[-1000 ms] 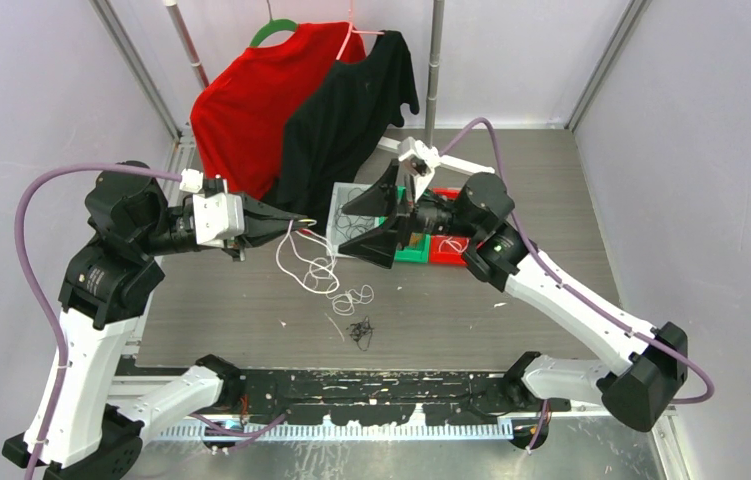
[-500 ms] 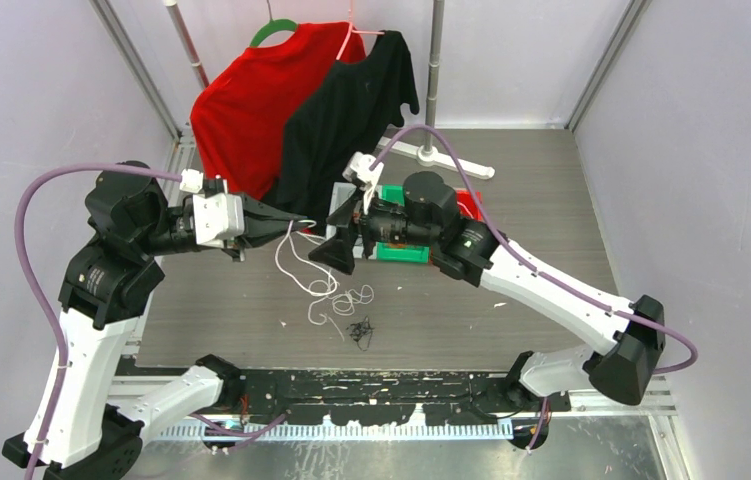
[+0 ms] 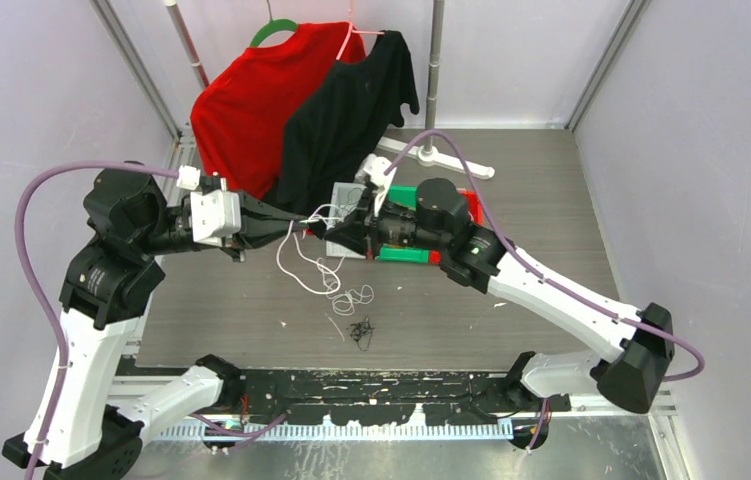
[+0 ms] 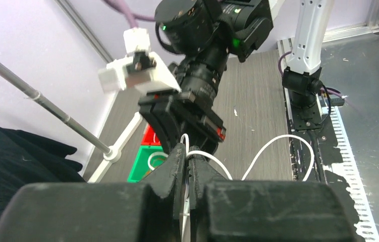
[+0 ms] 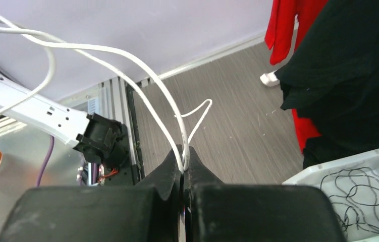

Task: Untangle the cables
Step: Place the cable in the bin.

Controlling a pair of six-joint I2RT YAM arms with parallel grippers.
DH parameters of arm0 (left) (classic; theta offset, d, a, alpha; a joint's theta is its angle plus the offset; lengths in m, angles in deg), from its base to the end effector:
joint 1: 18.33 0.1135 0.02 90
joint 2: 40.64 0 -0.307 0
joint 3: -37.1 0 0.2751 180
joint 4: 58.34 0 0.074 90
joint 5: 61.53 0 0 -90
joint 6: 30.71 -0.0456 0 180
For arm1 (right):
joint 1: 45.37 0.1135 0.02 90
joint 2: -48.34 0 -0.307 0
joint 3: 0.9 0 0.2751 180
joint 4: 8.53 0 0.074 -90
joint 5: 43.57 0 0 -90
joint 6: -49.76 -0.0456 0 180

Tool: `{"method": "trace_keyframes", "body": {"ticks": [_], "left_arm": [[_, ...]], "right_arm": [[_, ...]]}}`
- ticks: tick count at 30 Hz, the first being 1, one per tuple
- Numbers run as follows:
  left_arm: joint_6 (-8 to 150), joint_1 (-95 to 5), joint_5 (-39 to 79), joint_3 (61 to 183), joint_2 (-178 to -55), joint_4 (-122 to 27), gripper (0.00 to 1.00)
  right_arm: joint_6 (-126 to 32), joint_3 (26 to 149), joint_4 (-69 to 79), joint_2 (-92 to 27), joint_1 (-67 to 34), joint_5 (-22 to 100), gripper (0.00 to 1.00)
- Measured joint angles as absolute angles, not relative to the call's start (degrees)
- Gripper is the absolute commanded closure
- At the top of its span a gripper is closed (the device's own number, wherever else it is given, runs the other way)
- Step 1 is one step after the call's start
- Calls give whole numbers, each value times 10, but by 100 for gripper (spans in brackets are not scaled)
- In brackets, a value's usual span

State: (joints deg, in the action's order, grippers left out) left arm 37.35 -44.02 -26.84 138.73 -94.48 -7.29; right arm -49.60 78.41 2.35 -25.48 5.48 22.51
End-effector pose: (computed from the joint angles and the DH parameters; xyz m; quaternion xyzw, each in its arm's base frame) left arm 0.0950 -0.0873 0.5594 0.5516 0.4604 -0.3571 0.5969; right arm 0.1899 0.2625 0.4238 -0.3867 0.6272 0.4629 0.4928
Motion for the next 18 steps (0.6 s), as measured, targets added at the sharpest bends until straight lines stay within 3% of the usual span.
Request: {"method": "trace_keyframes", "body": {"ticks": [6, 9, 15, 18], "left_arm": [[380, -456, -235, 1375, -972, -93, 76], [355, -509, -171, 1391, -1021, -86, 71], [268, -639, -6, 1596, -1258, -20, 68], [241, -659, 50, 1691, -1370, 11, 53]], "right_arm": [[-521, 758, -9, -190, 1, 226, 99], [-534, 758, -9, -161, -37, 246, 99], [-521, 778, 53, -125, -100, 348, 99], [-492, 791, 95, -120, -121, 427, 99]]}}
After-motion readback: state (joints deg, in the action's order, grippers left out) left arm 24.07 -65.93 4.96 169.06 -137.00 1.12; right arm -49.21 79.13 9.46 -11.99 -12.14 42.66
